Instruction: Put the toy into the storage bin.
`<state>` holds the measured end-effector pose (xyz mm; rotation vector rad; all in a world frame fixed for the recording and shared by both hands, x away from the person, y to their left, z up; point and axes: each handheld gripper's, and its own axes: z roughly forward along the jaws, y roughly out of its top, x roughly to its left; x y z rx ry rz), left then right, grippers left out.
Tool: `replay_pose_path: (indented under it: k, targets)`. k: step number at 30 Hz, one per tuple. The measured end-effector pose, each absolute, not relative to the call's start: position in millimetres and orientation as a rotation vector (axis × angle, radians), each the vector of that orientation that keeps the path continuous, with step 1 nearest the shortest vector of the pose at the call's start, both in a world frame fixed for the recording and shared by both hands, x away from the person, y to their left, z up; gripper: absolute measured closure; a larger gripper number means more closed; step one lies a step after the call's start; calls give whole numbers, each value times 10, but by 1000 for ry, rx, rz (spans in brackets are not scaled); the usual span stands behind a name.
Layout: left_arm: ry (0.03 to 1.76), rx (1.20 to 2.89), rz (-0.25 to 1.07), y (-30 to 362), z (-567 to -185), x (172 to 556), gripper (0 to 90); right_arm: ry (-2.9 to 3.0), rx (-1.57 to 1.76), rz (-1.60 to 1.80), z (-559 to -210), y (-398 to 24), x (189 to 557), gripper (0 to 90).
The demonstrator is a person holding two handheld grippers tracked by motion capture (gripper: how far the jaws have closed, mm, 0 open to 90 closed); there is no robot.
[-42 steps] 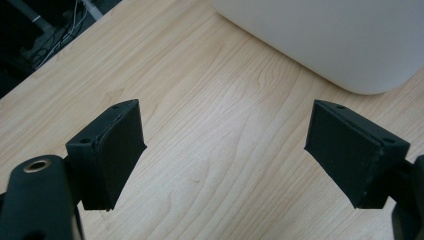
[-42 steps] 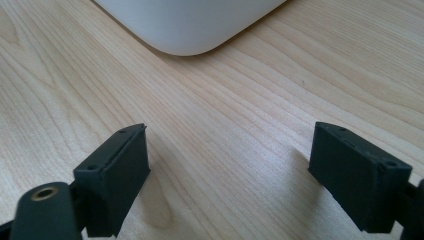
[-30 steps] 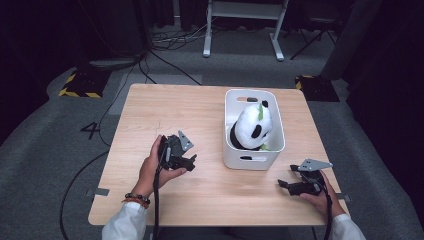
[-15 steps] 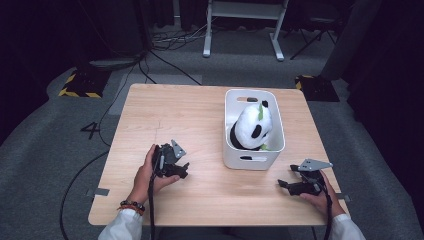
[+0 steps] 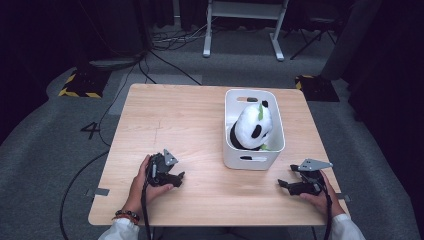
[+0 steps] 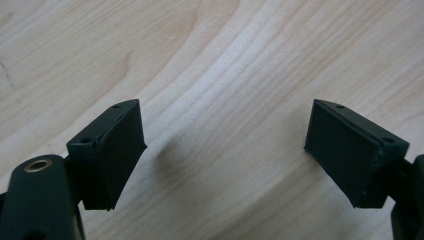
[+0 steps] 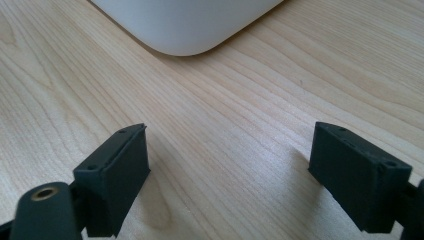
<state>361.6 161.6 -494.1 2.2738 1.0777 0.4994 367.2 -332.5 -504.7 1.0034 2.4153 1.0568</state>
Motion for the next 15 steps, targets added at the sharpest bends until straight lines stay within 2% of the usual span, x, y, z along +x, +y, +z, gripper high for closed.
replay_pose_path:
  k: [6,15]
  targets:
    - [1114,2162,408,1777,-5036,3500,158,2413,1007,1056,-5047,-3326,3673,161]
    - [1134,2146,423,1863,-5044,3399,156,2409,1010,1053,-5048,-3328,3665,160]
